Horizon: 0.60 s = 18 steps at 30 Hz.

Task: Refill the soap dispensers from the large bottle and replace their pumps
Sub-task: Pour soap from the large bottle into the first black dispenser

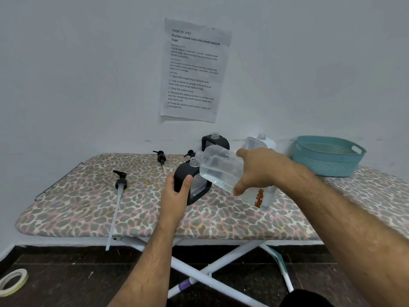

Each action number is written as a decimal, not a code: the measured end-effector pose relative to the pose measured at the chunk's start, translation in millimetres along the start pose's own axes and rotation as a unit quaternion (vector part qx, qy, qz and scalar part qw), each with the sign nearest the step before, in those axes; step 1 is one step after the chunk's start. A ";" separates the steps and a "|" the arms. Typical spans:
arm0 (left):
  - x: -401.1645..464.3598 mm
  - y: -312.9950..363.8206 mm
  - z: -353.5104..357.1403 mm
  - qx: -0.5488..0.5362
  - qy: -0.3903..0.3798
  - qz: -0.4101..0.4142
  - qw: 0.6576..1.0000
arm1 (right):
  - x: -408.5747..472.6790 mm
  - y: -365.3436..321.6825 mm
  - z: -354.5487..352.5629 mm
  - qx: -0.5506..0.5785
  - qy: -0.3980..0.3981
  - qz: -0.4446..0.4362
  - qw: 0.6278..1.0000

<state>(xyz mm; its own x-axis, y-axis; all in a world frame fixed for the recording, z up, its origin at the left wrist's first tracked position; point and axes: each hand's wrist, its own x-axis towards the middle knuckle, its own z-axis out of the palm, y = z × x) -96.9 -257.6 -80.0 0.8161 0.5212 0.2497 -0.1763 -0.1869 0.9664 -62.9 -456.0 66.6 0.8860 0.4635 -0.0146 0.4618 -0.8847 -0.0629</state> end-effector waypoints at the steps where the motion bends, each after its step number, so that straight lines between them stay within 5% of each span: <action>1: 0.5 -0.6 -0.1 0.006 -0.001 -0.001 1.000 | 0.1 0.1 0.0 0.000 -0.001 0.000 1.000; 18: -1.9 2.7 -1.2 0.012 -0.016 -0.013 1.000 | -4.2 -4.9 -8.5 -0.011 -0.002 -0.003 1.000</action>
<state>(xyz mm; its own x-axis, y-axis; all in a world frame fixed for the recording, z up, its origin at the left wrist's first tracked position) -99.6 -258.1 -77.8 0.8375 0.4990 0.2228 -0.1425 -0.1943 0.9705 -68.5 -454.1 75.4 0.8834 0.4682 -0.0187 0.4672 -0.8832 -0.0413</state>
